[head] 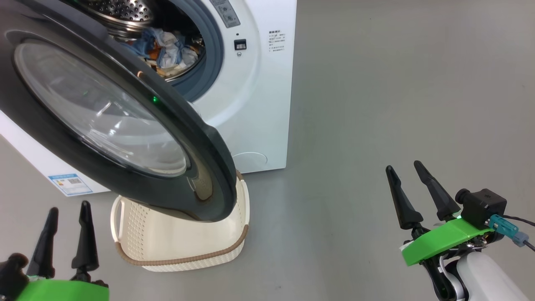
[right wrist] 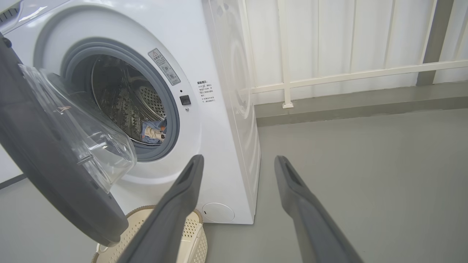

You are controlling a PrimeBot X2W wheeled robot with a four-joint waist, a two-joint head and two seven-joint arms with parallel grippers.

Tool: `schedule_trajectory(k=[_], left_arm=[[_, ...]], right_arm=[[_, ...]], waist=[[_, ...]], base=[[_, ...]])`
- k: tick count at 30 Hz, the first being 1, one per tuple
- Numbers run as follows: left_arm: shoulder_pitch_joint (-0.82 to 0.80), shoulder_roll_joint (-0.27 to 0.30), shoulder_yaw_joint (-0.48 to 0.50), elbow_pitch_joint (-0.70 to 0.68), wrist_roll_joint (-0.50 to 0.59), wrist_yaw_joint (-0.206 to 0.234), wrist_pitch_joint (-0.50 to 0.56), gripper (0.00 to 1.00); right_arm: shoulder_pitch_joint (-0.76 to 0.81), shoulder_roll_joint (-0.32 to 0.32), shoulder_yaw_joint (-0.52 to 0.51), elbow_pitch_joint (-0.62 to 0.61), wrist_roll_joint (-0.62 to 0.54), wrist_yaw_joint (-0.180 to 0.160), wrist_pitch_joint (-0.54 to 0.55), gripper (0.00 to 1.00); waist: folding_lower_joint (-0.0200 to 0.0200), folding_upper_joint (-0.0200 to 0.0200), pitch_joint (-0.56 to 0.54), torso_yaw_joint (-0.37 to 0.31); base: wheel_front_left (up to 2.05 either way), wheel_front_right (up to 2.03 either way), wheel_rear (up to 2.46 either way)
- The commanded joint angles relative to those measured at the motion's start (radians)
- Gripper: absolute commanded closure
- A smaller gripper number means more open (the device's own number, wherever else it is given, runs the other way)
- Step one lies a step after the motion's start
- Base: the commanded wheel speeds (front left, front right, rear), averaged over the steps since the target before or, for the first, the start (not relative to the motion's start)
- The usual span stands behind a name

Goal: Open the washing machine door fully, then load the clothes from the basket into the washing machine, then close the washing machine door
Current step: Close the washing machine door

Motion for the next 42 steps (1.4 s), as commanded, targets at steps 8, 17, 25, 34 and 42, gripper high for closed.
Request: schedule_trajectory(k=[8,17,25,34,42], left_arm=[[-0.030,0.012,0.028,0.036,0.041,-0.001,-0.042,0.00],[-0.032,-0.001,0.023,0.051,0.060,-0.002,-0.052,0.00],[-0.033,-0.013,0.026,0.062,0.063,-0.002,-0.055,0.00],[-0.032,-0.022,0.030,0.068,0.066,-0.003,-0.056,0.00],[-0.034,-0.029,0.037,0.067,0.067,-0.003,-0.056,0.00]], right_arm=[[-0.011,-0.021,0.024,-0.028,-0.012,0.004,-0.012,0.00],[-0.011,-0.028,0.029,-0.027,-0.011,0.004,-0.012,0.00],[-0.009,-0.032,0.033,-0.025,-0.011,0.004,-0.012,0.00],[-0.008,-0.035,0.037,-0.023,-0.007,0.004,-0.012,0.00],[-0.008,-0.038,0.035,-0.024,-0.006,0.004,-0.012,0.00]], waist=[[0.0000,-0.0001,-0.002,0.001],[0.0000,-0.0001,-0.009,0.001],[0.0000,-0.0001,-0.015,0.004],[0.0000,-0.0001,-0.022,0.007],[0.0000,-0.0001,-0.022,0.013]], base=[[0.00,0.00,0.00],[0.00,0.00,0.00],[0.00,0.00,0.00],[0.00,0.00,0.00],[0.00,0.00,0.00]])
